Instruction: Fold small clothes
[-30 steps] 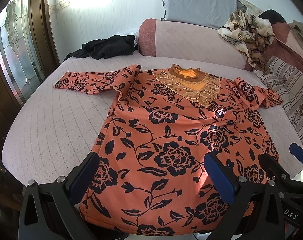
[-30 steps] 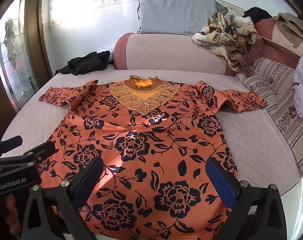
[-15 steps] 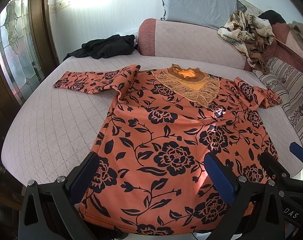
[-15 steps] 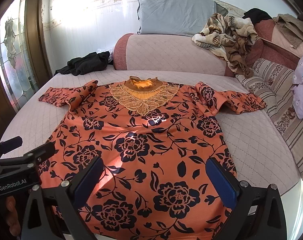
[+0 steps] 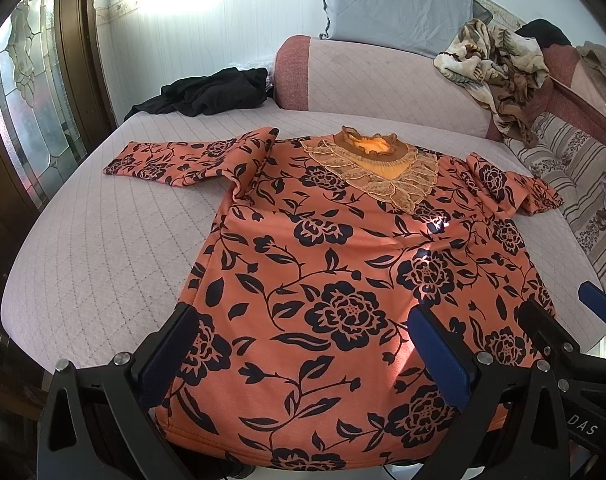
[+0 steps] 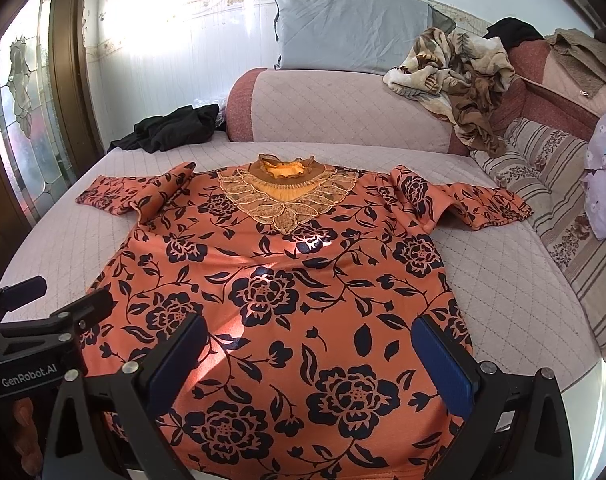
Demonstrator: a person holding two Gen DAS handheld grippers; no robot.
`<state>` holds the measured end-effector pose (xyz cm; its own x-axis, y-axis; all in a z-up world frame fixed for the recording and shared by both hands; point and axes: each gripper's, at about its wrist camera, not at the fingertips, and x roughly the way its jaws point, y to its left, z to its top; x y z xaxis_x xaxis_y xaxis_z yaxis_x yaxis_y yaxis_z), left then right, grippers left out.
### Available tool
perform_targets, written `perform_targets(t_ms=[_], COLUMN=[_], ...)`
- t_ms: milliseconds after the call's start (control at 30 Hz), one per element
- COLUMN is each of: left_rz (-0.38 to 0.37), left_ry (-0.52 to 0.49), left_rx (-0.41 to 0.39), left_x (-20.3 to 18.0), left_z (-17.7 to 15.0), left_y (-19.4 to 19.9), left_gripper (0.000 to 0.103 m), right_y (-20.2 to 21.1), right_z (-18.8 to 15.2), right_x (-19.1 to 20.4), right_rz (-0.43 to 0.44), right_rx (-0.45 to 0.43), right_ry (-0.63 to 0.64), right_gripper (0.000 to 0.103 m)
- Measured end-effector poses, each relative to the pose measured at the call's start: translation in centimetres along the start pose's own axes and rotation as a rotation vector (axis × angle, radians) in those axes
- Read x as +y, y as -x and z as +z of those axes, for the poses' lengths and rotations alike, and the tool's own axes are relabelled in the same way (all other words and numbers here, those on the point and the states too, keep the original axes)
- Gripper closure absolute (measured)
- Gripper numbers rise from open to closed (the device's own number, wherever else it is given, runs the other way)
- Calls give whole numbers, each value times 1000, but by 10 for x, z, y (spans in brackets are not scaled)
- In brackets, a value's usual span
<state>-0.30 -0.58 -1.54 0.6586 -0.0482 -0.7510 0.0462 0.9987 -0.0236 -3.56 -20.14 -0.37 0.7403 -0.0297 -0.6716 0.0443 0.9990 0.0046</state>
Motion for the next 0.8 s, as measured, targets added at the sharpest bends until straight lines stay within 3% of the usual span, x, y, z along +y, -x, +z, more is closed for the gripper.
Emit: perform_targets(t_ms=[800], left_rz=[-3], left_ry=[5], left_rx=[7], left_x=[0], left_z=[-1], left_y=[-6], left_gripper=[0], right_y=[-5], right_z=[0], right_x=[-1], right_rz=[-3], right_rx=[0], right_ry=[-5], right_gripper=[0])
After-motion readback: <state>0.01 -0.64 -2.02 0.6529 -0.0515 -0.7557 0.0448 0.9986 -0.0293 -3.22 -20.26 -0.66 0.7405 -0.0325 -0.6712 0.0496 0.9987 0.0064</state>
